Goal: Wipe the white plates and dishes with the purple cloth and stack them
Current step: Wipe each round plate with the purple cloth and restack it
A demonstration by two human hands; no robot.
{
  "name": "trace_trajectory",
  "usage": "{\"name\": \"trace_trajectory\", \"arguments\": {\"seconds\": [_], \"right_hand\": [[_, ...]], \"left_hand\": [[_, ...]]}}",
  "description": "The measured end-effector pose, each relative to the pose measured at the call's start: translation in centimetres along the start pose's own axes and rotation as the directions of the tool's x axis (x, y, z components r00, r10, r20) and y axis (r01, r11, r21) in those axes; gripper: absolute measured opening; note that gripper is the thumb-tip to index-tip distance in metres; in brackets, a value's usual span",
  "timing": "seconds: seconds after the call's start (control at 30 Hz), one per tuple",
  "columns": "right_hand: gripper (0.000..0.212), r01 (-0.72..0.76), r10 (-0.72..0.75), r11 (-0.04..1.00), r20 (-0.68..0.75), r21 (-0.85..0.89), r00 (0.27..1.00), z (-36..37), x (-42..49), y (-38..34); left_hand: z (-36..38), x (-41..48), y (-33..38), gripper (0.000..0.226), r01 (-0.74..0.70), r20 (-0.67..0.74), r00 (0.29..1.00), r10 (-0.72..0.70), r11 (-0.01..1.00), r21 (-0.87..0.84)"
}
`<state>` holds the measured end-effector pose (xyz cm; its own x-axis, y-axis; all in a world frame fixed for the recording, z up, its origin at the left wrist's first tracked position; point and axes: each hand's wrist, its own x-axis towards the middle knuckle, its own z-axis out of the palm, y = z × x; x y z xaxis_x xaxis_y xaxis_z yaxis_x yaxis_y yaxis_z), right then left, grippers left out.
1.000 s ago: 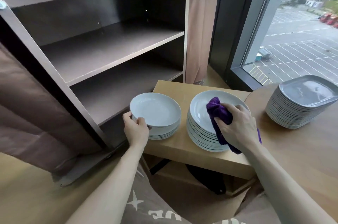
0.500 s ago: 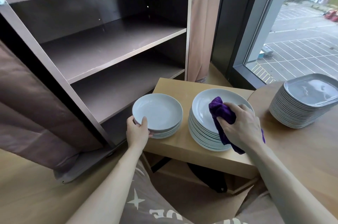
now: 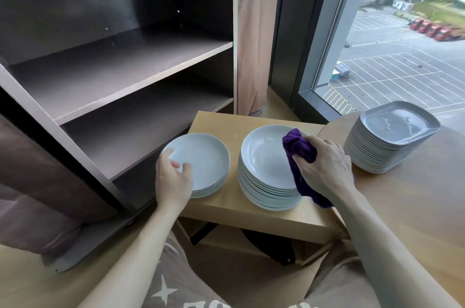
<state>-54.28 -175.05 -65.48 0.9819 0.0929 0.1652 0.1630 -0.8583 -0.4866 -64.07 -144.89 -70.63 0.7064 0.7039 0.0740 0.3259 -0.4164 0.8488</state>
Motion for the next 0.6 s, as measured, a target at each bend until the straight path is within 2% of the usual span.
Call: {"name": "trace_trajectory", "arguments": {"seconds": [0.1,0.13,0.2,0.3,0.37,0.43,0.53,0.6], "right_hand": [[0.039,-0.020,0.020,1.000,0.005,0.001,1.000,-0.1,0.6,0.1],[0.039,-0.023,0.023,1.000,0.005,-0.011,1.000,0.0,0.8,0.1],[0.038,-0.014,0.014,0.998,-0.002,-0.069,1.000,0.4,1.3,0.1],[0.034,-0.027,0.023,0.983,-0.026,-0.183,0.999,1.2,2.0,0.7],[0.032,-0.059,0.055,0.977,-0.025,-0.204,0.998,1.6,2.6,1.2],[0.034,-0.089,0.090,0.977,-0.005,-0.195,0.996,2.0,3.5,1.5],[0.040,-0.054,0.066,0.959,0.034,-0.277,0.997,2.9,4.8,1.2],[0.037,-0.003,0.018,0.935,0.039,-0.356,0.999,3.5,5.5,0.8]], "left_hand": [[2.9,-0.7,3.5,0.052,-0.165,0.214,0.962,0.171,0.985,-0.049],[3.9,-0.9,4.3,0.054,-0.195,0.292,0.935,0.201,0.980,-0.049],[5.9,-1.2,5.4,0.072,-0.259,0.429,0.870,0.242,0.966,-0.019],[8.1,-1.4,6.5,0.113,-0.348,0.558,0.781,0.279,0.937,0.020],[8.9,-1.2,6.8,0.135,-0.345,0.599,0.755,0.269,0.939,0.013],[9.5,-1.0,6.6,0.148,-0.309,0.649,0.725,0.231,0.951,0.006],[10.0,-0.7,5.7,0.155,-0.193,0.706,0.688,0.171,0.980,-0.048],[10.3,-0.6,5.3,0.154,-0.167,0.713,0.681,0.166,0.984,-0.069]]}}
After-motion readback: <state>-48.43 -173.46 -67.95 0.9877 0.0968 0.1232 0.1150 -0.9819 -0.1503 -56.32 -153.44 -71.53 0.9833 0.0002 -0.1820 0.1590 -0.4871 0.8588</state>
